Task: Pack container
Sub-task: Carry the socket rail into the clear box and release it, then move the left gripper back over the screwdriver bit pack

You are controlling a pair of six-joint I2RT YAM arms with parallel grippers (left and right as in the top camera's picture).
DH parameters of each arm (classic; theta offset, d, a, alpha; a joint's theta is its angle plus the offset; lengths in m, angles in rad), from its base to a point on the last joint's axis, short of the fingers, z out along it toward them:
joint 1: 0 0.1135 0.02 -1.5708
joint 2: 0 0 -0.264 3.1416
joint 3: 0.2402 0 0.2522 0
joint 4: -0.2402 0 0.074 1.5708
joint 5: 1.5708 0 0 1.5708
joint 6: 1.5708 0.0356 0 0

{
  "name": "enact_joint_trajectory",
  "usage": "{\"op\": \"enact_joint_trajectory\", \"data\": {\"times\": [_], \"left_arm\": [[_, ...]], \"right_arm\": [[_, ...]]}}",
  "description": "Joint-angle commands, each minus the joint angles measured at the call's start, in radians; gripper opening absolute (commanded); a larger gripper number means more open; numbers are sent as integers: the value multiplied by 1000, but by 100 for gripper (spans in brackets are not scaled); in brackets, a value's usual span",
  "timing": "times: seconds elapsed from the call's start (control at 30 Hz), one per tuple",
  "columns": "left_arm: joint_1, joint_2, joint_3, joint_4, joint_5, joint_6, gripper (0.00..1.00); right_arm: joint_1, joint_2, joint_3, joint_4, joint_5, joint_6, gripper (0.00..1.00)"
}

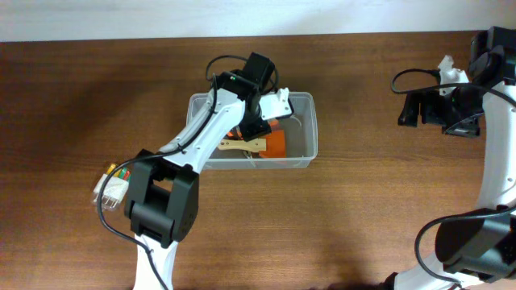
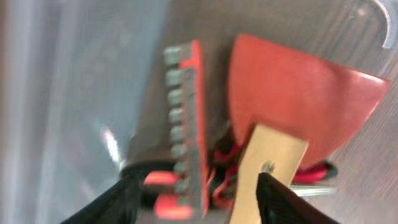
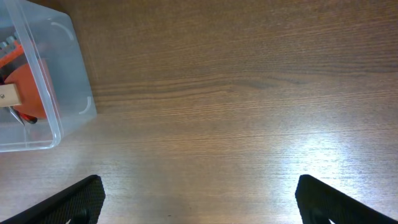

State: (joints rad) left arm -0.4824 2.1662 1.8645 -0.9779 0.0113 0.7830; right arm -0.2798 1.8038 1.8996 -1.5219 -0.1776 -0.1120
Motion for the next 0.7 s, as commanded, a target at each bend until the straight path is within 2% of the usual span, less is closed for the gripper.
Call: {"op": "enact_joint_trajectory", "data": {"times": [0.0,0.17,0.27,0.3,0.33,0.53,0.67], "left_arm": [[3,-131,137,-80,-127,-70,67],[61,-270,225,-294,-233,-185,76],[140,-356,224,-440,-233,-296,87],[173,-382,224,-482,-233,-328,96],[206,-413,221,-500,-223,-358,99],[418,-643,187,-528,-170,-423,99],[544,-830,59,-492,-131,-431,99]], "right_arm": [[6,-6,-3,-3,-9,-7,99],[6,-6,-3,-3,-9,-7,99],[6,-6,-3,-3,-9,-7,99],[6,-6,-3,-3,-9,-7,99],[6,-6,-3,-3,-9,-7,99],[6,-6,-3,-3,-8,-7,99],[6,-6,-3,-3,-8,-7,99]]}}
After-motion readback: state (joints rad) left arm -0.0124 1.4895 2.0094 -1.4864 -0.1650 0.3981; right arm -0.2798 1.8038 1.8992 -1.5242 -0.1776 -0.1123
